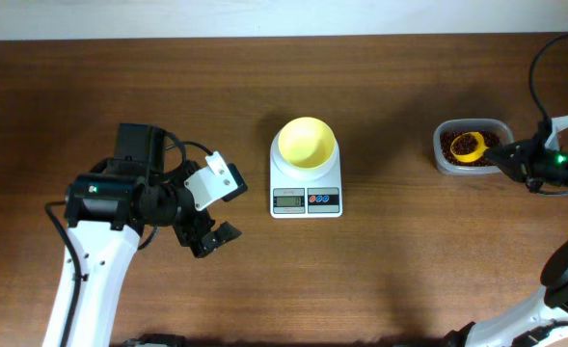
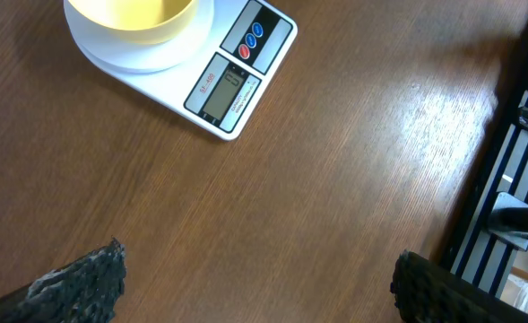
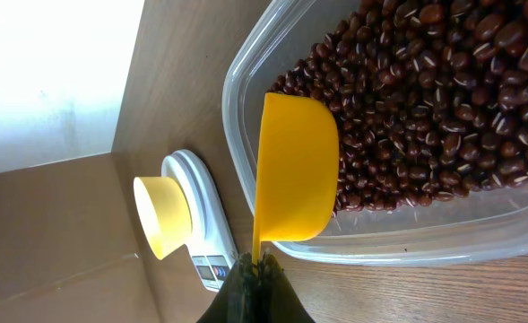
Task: Scoop item into bowl and weigh 50g on scale
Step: 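Drag the scoop through the red beans with the right gripper, then lift the filled scoop and carry it over the yellow bowl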
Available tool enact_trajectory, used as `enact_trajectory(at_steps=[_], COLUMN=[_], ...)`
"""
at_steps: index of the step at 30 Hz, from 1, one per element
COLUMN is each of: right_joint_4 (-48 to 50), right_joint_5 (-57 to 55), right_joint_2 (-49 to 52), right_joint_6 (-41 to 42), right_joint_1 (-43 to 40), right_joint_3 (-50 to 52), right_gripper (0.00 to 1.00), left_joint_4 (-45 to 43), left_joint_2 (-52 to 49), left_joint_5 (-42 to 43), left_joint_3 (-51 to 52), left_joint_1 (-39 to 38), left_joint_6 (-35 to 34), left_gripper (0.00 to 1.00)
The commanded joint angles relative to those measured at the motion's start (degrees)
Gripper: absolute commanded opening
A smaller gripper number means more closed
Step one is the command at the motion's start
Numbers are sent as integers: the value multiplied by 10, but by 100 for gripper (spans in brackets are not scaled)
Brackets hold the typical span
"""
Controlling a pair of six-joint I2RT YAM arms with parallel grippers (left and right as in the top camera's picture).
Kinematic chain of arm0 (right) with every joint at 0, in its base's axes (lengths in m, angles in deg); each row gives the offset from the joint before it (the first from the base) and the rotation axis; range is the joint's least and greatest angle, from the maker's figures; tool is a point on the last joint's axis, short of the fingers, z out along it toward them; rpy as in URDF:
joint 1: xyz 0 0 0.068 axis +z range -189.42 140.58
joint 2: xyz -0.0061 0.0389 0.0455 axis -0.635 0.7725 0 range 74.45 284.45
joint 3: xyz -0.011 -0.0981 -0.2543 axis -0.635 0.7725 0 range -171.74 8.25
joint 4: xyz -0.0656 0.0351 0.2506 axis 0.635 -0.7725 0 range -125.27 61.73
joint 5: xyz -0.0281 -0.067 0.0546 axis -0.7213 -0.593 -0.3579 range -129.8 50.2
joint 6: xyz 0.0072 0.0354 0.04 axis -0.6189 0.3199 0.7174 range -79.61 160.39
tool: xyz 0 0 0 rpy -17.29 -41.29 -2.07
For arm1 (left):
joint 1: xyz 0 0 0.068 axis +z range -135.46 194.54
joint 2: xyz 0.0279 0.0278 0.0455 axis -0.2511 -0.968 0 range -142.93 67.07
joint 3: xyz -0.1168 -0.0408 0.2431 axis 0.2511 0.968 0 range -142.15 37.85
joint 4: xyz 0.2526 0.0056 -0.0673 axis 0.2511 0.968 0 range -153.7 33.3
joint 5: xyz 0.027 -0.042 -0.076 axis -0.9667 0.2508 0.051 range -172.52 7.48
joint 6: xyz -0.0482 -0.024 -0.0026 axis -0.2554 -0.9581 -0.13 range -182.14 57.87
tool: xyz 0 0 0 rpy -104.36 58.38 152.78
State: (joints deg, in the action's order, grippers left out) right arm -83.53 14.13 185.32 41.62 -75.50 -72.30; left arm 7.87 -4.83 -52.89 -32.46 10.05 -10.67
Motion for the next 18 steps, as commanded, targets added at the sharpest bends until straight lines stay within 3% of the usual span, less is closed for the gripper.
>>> enact_trajectory(at_steps=[1, 10, 18], right_joint_4=[0, -3, -5], right_joint_5=[20, 43, 136], right_joint_2=[5, 5, 5], right_joint_6=[-10, -10, -10], right_joint_1=[-4, -4, -3], right_joint_3=[4, 4, 4], right_gripper=[4, 4, 4], left_joint_4=[1, 1, 1], left_joint_2=[2, 2, 2], left_joint_5=[10, 10, 10], left_joint_3=[-7, -7, -7], left_joint_1=[-2, -2, -2], left_joint_6=[9, 9, 9], left_gripper=[99, 99, 99])
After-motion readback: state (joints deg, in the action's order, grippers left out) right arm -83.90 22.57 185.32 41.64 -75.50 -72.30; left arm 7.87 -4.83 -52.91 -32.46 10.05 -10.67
